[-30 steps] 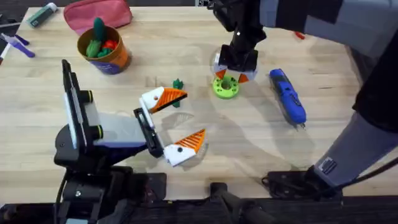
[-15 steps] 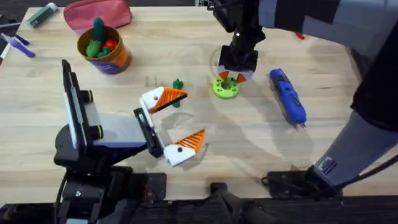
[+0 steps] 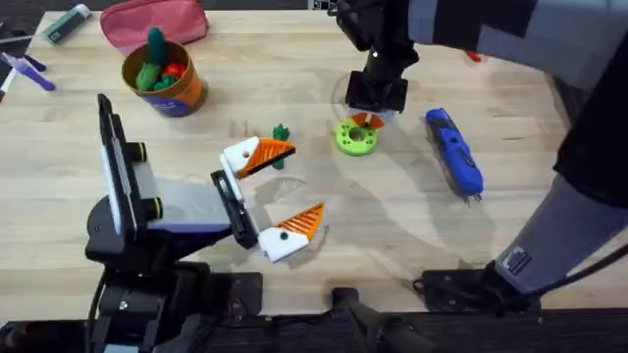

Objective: Pick up the gripper from the table and insert it into the empty holder that is missing its gripper. Then pick up a screw, insert it into the mounting hole, and use the screwdriver to tighten it. Finally, clean up the table by picking up the vegetable and placing it into the bucket.

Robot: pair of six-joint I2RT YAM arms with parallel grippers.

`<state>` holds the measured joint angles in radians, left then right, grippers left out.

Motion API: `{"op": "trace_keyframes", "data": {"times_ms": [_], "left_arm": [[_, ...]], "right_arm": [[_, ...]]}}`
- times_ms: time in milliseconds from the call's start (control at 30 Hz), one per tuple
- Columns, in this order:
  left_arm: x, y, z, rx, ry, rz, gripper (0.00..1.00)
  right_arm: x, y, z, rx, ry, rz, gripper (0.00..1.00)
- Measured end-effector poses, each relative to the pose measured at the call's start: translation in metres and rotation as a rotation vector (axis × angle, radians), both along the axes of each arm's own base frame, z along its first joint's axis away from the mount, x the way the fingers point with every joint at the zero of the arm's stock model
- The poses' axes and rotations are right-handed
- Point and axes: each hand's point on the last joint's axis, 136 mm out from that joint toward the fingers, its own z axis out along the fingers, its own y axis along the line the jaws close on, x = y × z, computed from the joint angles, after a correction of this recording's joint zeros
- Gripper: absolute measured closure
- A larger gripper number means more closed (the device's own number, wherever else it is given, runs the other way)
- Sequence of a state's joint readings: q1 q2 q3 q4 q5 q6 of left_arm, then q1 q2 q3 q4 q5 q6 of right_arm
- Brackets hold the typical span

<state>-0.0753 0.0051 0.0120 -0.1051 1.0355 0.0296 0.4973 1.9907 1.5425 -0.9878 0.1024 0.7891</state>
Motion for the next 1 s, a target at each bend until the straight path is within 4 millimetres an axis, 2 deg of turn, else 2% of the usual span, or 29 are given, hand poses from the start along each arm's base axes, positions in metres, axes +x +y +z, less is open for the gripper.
{"op": "trace_keyframes", "data": {"times_ms": [133,667,867,1000], "left_arm": [[0.000,0.000,0.000,0.000,0.000,0.000,0.015],[0.000,0.000,0.000,0.000,0.000,0.000,0.016],[0.000,0.000,0.000,0.000,0.000,0.000,0.015],[0.000,0.000,0.000,0.000,0.000,0.000,0.015]], "right_arm": [[0.001,-0.001,0.000,-0.005,-0.004,-0.001,0.991],[-0.003,-0.003,0.003,-0.015,0.016,0.001,0.995],[-0.005,-0.004,0.028,-0.033,0.029,0.027,0.995],[-0.005,-0.003,0.064,-0.033,-0.004,0.069,0.995]]}}
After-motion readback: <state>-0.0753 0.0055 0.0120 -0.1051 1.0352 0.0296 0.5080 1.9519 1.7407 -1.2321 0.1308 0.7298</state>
